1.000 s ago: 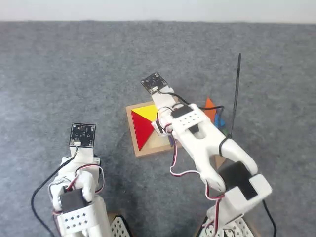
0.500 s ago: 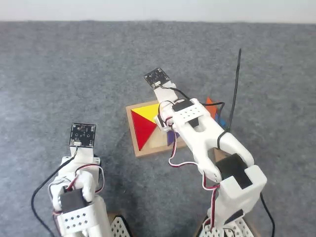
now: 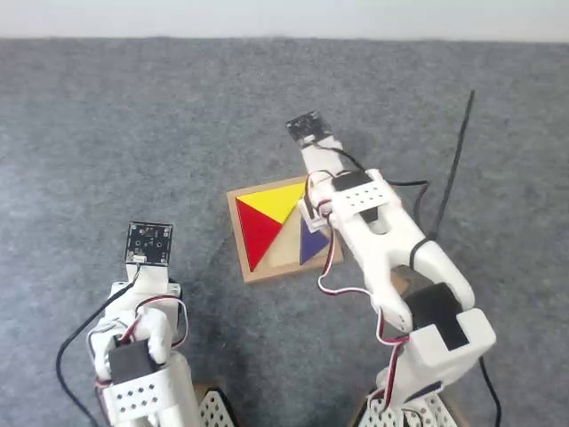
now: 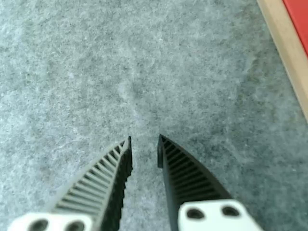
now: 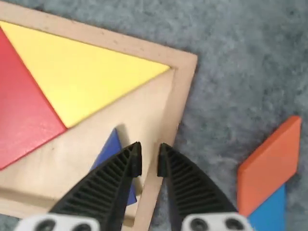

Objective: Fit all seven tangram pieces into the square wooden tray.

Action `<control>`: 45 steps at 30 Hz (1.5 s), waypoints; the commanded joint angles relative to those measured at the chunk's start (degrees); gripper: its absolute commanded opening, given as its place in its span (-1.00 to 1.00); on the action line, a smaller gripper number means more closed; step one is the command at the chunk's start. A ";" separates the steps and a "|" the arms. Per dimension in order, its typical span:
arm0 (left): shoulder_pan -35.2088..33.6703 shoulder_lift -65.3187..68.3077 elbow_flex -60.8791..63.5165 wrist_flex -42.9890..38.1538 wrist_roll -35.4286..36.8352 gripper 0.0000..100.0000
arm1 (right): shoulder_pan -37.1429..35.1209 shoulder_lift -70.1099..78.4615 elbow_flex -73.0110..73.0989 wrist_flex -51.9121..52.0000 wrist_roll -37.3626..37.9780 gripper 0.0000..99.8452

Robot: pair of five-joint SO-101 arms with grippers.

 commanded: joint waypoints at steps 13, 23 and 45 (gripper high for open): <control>-0.35 -0.70 -0.40 0.35 -0.53 -0.83 | -4.09 -2.68 -12.48 14.20 -1.05 -0.32; -0.35 -0.70 -0.40 0.35 -0.53 -0.83 | -6.11 11.82 -21.10 15.60 -1.23 -0.16; -0.35 -0.70 -0.40 0.35 -0.53 -0.83 | -3.65 7.69 -22.95 22.64 -0.79 -0.18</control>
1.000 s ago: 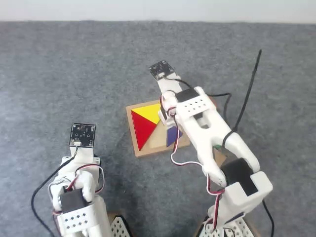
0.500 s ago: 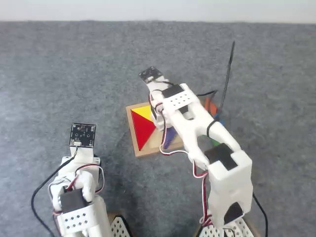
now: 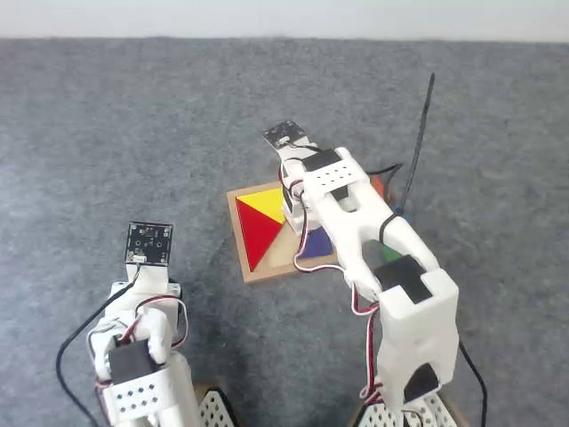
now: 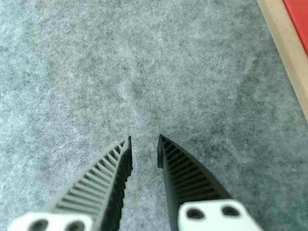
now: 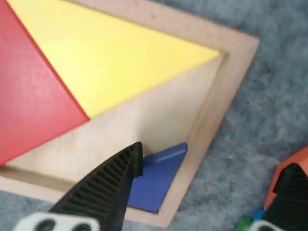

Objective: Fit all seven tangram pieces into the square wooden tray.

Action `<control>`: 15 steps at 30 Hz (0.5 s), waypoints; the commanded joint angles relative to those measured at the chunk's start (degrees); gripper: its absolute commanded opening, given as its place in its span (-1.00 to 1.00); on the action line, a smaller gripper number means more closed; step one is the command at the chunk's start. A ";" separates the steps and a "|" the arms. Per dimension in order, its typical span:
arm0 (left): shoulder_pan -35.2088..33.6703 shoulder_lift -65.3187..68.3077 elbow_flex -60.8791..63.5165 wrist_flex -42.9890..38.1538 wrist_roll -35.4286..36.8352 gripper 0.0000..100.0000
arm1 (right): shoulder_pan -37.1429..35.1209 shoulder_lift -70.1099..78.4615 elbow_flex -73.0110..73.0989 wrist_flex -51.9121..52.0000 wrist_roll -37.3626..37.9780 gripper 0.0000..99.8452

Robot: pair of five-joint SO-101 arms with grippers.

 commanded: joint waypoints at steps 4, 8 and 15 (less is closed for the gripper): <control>-0.35 -0.70 -0.40 0.35 -0.53 -0.83 | 0.22 -7.08 0.79 0.13 -0.09 -0.18; -0.35 -0.70 -0.40 0.35 -0.53 -0.83 | -0.92 -7.16 3.43 -2.07 -0.09 -0.18; -0.35 -0.70 -0.40 0.35 -0.53 -0.83 | -3.12 -8.66 5.10 -2.24 0.00 -0.18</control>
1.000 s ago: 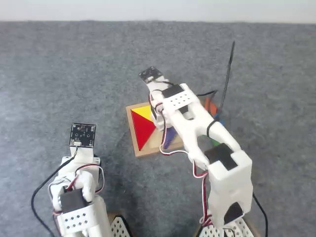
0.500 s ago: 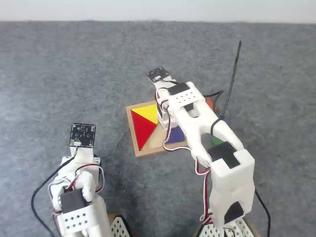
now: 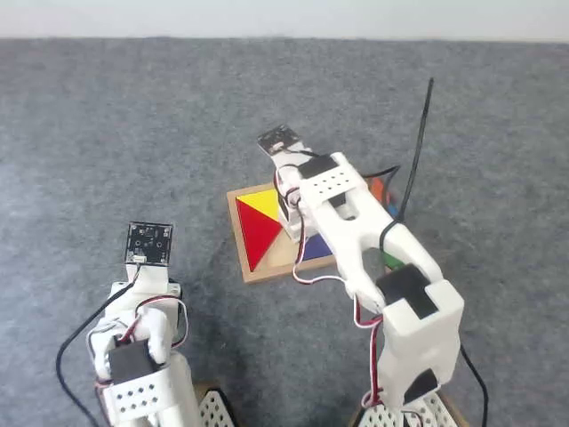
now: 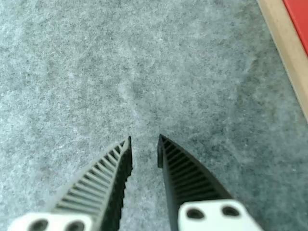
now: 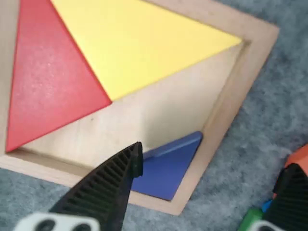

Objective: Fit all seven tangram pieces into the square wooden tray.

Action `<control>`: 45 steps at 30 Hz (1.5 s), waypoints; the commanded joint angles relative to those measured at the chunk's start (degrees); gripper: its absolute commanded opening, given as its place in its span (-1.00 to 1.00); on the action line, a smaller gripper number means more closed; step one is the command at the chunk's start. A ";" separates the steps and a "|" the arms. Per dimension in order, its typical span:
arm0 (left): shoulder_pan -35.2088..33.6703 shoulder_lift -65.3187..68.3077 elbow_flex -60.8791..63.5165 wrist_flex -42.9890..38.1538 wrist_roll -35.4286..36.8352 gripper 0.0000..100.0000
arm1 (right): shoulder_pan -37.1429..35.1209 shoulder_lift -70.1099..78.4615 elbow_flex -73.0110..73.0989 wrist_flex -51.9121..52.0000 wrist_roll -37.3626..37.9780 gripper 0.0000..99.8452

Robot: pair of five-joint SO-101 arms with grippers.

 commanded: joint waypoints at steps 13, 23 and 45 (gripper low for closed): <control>-0.35 -0.70 -0.40 0.35 -0.53 -0.83 | 3.30 -6.73 5.19 -2.24 5.36 -0.46; -0.35 -0.70 -0.40 0.35 -0.53 -0.83 | 5.32 -24.04 5.19 6.29 5.54 -0.24; -0.35 -0.70 -0.40 0.35 -0.53 -0.83 | 20.18 -59.65 53.01 1.71 9.14 -0.42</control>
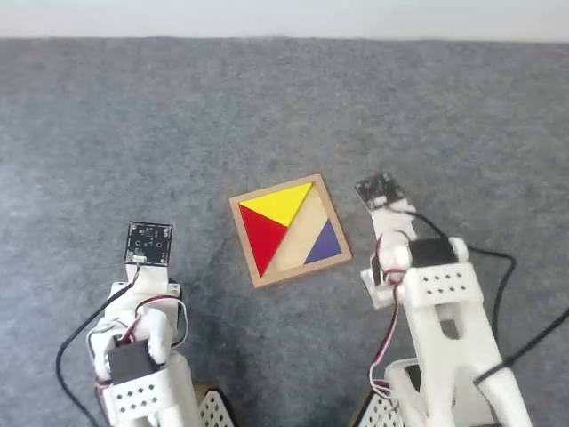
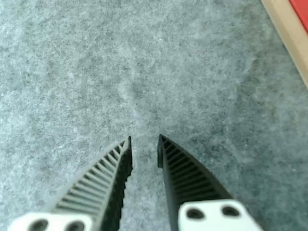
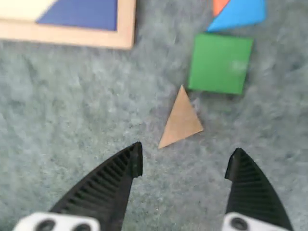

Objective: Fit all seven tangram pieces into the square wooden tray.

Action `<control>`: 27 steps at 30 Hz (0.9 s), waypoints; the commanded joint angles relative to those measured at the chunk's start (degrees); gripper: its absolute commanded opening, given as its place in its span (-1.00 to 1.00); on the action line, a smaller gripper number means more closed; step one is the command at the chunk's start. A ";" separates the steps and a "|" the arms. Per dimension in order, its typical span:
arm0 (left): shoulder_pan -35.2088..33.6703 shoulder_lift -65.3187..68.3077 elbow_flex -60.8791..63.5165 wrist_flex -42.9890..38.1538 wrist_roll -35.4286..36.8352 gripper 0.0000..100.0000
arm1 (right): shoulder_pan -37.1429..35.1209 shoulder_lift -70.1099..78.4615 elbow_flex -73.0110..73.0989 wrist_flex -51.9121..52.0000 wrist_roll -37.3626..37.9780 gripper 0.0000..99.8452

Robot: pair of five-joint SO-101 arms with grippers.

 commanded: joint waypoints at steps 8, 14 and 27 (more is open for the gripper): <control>-0.35 -0.70 -0.40 0.35 -0.53 -0.83 | 0.92 3.82 8.35 -13.23 7.56 -0.42; -0.35 -0.70 -0.40 0.35 -0.53 -0.83 | 5.23 11.56 8.09 -21.85 7.82 -0.42; -0.35 -0.70 -0.40 0.35 -0.53 -0.83 | 5.32 14.90 8.00 -25.54 7.82 -0.64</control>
